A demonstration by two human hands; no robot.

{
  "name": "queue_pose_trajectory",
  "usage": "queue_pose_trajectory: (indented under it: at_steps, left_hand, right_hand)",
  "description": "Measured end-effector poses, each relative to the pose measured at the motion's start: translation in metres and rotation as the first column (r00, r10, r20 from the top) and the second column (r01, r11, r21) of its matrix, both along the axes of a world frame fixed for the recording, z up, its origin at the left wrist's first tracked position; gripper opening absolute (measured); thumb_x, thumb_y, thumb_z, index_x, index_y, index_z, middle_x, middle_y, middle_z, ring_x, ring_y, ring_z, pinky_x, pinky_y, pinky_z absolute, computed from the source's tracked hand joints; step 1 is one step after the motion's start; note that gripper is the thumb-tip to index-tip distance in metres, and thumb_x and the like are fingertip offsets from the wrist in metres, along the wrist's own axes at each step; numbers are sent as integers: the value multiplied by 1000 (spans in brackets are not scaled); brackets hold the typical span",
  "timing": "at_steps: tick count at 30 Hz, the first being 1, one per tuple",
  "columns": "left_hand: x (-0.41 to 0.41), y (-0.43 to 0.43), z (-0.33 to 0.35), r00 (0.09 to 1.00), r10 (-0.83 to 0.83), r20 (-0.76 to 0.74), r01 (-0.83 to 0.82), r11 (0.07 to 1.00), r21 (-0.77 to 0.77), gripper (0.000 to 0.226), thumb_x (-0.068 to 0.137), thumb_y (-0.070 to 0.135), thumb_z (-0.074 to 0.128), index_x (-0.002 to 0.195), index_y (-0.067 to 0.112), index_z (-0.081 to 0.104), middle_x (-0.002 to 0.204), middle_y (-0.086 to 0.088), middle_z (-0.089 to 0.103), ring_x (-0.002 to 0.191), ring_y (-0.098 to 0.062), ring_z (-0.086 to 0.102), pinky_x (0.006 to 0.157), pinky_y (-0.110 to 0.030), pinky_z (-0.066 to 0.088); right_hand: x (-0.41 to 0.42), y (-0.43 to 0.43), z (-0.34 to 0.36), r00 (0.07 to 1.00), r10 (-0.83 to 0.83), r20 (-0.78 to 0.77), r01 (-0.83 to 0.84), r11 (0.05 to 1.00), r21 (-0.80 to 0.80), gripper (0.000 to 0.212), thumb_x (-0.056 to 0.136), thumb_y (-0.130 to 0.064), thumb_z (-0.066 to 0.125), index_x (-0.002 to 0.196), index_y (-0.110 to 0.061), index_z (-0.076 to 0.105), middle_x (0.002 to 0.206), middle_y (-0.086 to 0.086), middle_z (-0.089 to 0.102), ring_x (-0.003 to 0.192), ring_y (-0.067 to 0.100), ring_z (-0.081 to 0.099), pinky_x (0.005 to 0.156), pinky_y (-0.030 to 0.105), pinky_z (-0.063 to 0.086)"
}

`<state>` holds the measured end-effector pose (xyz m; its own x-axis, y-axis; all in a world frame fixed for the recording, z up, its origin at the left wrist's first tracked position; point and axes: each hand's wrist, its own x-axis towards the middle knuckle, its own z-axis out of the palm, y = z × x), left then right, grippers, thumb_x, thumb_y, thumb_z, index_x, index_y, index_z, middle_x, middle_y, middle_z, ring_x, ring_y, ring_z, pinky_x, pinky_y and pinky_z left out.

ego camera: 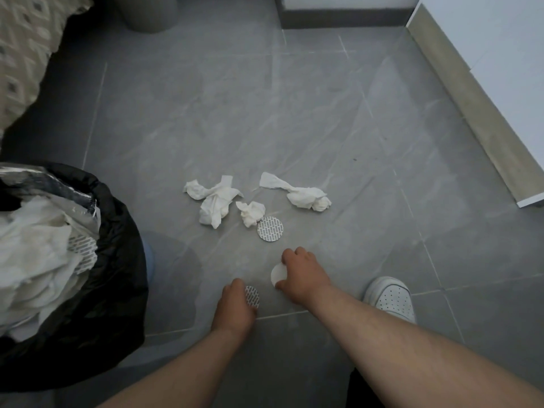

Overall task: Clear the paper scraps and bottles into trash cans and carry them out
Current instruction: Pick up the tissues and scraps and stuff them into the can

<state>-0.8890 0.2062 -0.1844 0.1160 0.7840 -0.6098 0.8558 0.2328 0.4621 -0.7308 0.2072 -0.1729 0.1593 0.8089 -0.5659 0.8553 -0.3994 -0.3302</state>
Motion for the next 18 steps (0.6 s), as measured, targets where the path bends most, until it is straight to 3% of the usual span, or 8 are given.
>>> queue_pose_trajectory:
  at_steps: [4, 6, 10, 15, 18]
  left_hand:
    - [-6, 7, 17, 989, 58, 139, -53, 998, -43, 23, 75, 7, 66, 81, 12, 45, 77, -1, 51, 79, -23, 56, 54, -25, 34]
    - [-8, 13, 38, 969, 104, 224, -82, 991, -102, 24, 75, 8, 69, 81, 13, 46, 74, 0, 50, 66, -15, 50, 42, -15, 35]
    - [-13, 37, 109, 943, 56, 329, 4, 983, -181, 27, 74, 13, 72, 80, 18, 46, 78, -4, 52, 61, -14, 46, 51, -25, 40]
    - [-67, 92, 234, 935, -267, 235, 252, 963, 95, 20, 77, 17, 69, 87, 19, 52, 78, -3, 59, 61, -14, 53, 55, -30, 47]
    - [-129, 117, 278, 951, -155, 267, 95, 970, 224, 18, 80, 9, 65, 85, 19, 52, 74, -4, 54, 60, -14, 51, 53, -27, 43]
  right_hand:
    - [4, 1, -3, 997, -46, -66, 44, 998, -37, 20, 82, -18, 65, 92, -16, 47, 119, 15, 48, 108, 33, 52, 90, 34, 42]
    - [9, 0, 1, 996, -42, -75, 38, 998, -52, 25, 82, -12, 63, 77, -20, 40, 112, 14, 53, 103, 29, 54, 80, 29, 40]
    - [18, 8, 40, 989, -89, -116, 89, 996, -10, 34, 76, -9, 63, 65, -26, 37, 83, -2, 51, 81, 19, 48, 56, 24, 33]
    - [-3, 57, 147, 991, 2, -135, 28, 976, 215, 31, 75, -7, 66, 64, -23, 42, 66, -9, 45, 72, 17, 46, 55, 25, 33]
    - [-45, 83, 205, 985, 64, -160, -4, 937, 350, 27, 75, -8, 68, 68, -24, 48, 67, -9, 48, 70, 18, 49, 54, 24, 34]
